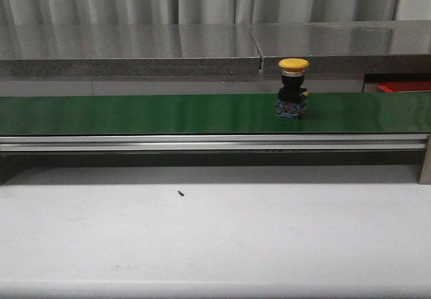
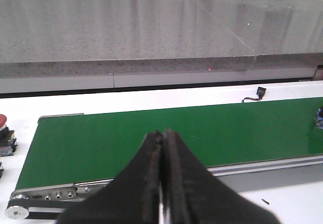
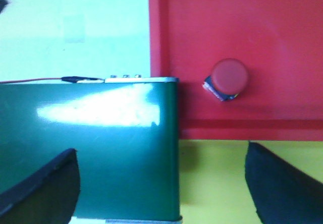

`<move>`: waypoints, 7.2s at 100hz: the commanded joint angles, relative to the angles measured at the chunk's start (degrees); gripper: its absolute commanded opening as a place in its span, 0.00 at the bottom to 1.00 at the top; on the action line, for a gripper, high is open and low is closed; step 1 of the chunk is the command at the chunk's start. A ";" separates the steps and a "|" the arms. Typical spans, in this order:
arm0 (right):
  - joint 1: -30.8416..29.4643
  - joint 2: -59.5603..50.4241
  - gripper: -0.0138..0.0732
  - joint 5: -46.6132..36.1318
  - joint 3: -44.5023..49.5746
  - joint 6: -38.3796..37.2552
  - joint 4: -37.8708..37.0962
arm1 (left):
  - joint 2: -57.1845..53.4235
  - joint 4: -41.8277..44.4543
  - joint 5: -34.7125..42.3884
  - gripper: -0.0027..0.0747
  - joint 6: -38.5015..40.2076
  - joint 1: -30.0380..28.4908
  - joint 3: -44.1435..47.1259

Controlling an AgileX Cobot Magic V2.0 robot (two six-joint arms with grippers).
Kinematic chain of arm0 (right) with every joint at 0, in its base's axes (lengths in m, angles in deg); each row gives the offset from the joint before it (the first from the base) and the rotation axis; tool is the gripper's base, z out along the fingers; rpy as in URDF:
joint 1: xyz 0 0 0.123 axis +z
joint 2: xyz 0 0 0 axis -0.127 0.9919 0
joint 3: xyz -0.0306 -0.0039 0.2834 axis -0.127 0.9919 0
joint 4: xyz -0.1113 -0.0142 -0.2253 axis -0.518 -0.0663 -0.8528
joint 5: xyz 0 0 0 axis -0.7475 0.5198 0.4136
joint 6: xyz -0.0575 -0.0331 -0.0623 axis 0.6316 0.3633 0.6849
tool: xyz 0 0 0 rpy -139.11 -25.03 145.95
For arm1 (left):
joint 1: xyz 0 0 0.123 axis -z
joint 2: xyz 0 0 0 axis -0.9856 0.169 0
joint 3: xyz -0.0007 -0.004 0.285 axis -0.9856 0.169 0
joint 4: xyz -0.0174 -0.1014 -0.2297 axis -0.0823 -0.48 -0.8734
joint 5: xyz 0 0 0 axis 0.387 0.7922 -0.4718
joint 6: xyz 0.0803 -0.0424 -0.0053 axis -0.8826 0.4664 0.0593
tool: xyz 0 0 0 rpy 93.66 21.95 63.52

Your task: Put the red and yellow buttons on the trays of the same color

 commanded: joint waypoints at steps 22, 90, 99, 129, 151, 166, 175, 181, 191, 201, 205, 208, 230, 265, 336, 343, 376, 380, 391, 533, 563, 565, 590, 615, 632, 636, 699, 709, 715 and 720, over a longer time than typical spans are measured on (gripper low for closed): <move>6.19 -19.76 0.91 -14.31 25.42 2.49 1.24 | 0.10 -0.84 4.22 0.01 -0.06 0.49 -1.59; 21.51 -14.26 0.91 -27.25 34.30 4.44 1.75 | 0.10 -0.84 4.22 0.01 -0.06 0.49 -1.59; 21.75 -11.37 0.91 -27.13 31.40 4.44 1.89 | 0.10 -0.84 4.22 0.01 -0.06 0.49 -1.59; 21.75 -5.49 0.91 -26.95 24.01 4.39 2.09 | 0.10 -0.84 4.22 0.01 -0.06 0.49 -1.59; 21.70 -3.82 0.60 -26.08 23.89 3.54 2.09 | 0.10 -0.84 4.22 0.01 -0.06 0.49 -1.59; 21.13 -4.10 0.34 -24.65 23.89 2.97 2.04 | 0.10 -0.84 4.22 0.01 -0.06 0.49 -1.59; 19.80 -4.86 0.34 -22.77 23.03 2.33 1.97 | 0.10 -0.84 4.22 0.01 -0.06 0.49 -1.59; 18.50 -6.01 0.34 -20.98 22.15 2.14 1.75 | 0.10 -0.84 4.22 0.01 -0.06 0.49 -1.59; 14.42 -8.59 0.34 -18.18 21.36 1.96 1.55 | 0.10 -0.84 4.22 0.01 -0.06 0.49 -1.59; 9.00 -10.56 0.34 -16.42 21.36 1.63 1.55 | 0.10 -0.84 4.22 0.01 -0.06 0.49 -1.59; 6.85 -10.92 0.34 -15.65 21.36 1.59 1.55 | 0.10 -0.84 4.22 0.01 -0.06 0.49 -1.59; 4.73 -11.02 0.34 -15.12 21.36 1.59 1.55 | 0.10 -0.84 4.22 0.01 -0.06 0.49 -1.59; -6.00 -9.55 0.34 -13.82 21.55 1.59 1.61 | 0.10 -0.84 4.22 0.01 -0.06 0.49 -1.59; -9.24 -0.51 0.34 -16.88 21.55 1.59 2.00 | 0.10 -0.84 4.22 0.01 -0.06 0.49 -1.59; -9.24 4.58 0.50 -18.54 21.99 1.59 1.88 | 0.10 -0.84 4.22 0.01 -0.06 0.49 -1.59; -9.24 4.58 0.52 -18.60 21.99 1.59 1.88 | 0.10 -0.84 4.22 0.01 -0.06 0.49 -1.59; -9.24 4.58 0.72 -17.62 21.99 1.59 1.88 | 0.10 -0.84 4.22 0.01 -0.06 0.49 -1.59; -9.24 4.58 0.77 -17.56 21.99 1.59 1.88 | 0.10 -0.84 4.22 0.01 -0.06 0.49 -1.59; -9.24 4.58 0.83 -17.56 21.99 1.59 1.88 | 0.10 -0.84 4.22 0.01 -0.06 0.49 -1.59; 9.12 -60.52 0.64 -36.22 66.83 6.98 4.69 | 0.10 -0.84 4.22 0.01 -0.06 0.49 -1.59; 9.12 -71.90 0.07 -35.70 72.23 6.98 5.10 | 0.10 -0.84 4.22 0.01 -0.06 0.49 -1.59; 9.12 -72.22 0.08 -35.57 72.23 6.98 5.15 | 0.10 -0.84 4.22 0.01 -0.06 0.49 -1.59; 9.12 -72.71 0.08 -34.28 72.23 6.98 5.15 | 0.10 -0.84 4.22 0.01 -0.06 0.49 -1.59; 9.12 -72.71 0.08 -34.28 72.23 6.98 5.15 | 0.10 -0.84 4.22 0.01 -0.06 0.49 -1.59; 9.12 -72.71 0.08 -34.28 72.23 6.98 5.15 | 0.10 -0.84 3.78 0.02 -0.06 0.49 -1.59; 9.12 -72.71 0.08 -34.28 72.23 6.98 5.15 | 0.10 -0.84 3.54 0.04 -0.06 0.49 -1.59; 9.12 -72.71 0.08 -34.28 72.23 6.98 5.15 | 0.82 -0.84 2.95 0.89 0.14 -0.27 -3.14; 9.12 -72.71 0.08 -34.28 72.23 6.98 5.15 | 3.35 -0.84 2.61 0.89 3.48 -3.38 -6.50; 9.12 -72.71 0.08 -34.28 72.23 6.98 5.15 | 5.93 -0.84 1.31 0.89 5.42 -6.33 -9.43; 9.12 -72.71 0.08 -34.28 72.23 6.98 5.15 | 9.20 -0.84 -0.50 0.89 6.22 -9.56 -12.05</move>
